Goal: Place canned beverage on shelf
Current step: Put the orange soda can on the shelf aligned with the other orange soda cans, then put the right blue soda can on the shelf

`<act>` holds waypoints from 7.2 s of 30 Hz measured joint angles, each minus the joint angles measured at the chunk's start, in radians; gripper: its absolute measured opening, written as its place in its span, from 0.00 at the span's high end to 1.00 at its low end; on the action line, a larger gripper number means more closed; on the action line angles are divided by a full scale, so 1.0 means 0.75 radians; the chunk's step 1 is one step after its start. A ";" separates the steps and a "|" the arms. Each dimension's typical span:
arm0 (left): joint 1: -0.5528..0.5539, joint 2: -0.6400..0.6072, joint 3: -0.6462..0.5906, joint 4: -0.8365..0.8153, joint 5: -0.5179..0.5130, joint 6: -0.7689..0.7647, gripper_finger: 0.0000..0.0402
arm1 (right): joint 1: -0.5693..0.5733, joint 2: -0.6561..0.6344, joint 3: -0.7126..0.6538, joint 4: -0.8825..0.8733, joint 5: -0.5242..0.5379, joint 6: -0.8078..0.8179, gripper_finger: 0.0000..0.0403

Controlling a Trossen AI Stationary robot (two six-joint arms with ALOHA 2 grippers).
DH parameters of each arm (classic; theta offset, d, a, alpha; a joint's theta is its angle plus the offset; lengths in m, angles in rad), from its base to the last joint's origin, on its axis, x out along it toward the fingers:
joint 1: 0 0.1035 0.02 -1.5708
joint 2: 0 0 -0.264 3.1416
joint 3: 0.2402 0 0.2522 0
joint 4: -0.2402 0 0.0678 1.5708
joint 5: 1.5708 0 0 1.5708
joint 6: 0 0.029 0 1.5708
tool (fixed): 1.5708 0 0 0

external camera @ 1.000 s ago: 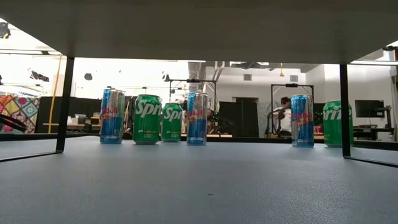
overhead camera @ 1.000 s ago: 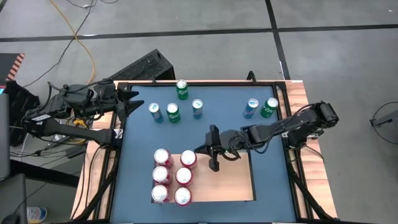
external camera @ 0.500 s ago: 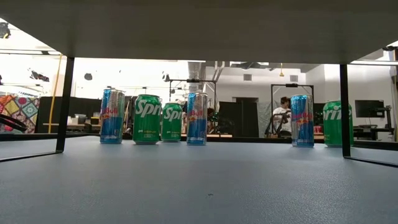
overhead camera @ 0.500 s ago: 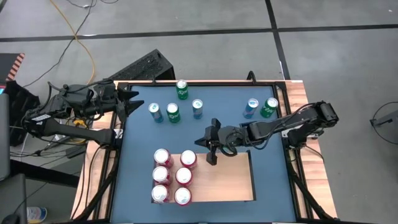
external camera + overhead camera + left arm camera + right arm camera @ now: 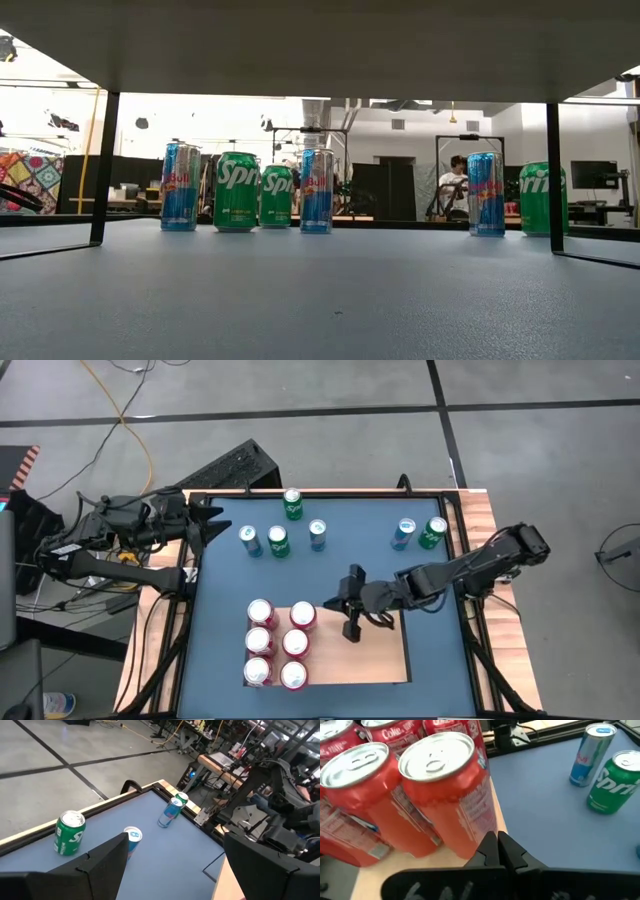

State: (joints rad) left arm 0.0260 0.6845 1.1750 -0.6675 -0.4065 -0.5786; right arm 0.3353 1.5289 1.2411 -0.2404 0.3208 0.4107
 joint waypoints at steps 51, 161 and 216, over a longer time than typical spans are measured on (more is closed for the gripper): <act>0.000 0.000 0.000 0.000 -0.002 0.007 0.23 | -0.023 0.035 -0.001 0.050 -0.153 -0.095 1.00; 0.000 -0.044 0.125 -0.061 -0.074 0.098 0.23 | -0.171 -0.720 -0.162 0.161 -0.195 -0.579 1.00; 0.000 -0.180 -0.074 -0.015 -0.049 0.096 0.23 | -0.159 -1.252 -0.371 -0.084 -0.043 -0.400 0.99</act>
State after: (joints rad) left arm 0.0261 0.5492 1.1198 -0.6786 -0.4433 -0.5063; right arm 0.2161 0.5900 0.9630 -0.3034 0.2886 0.1107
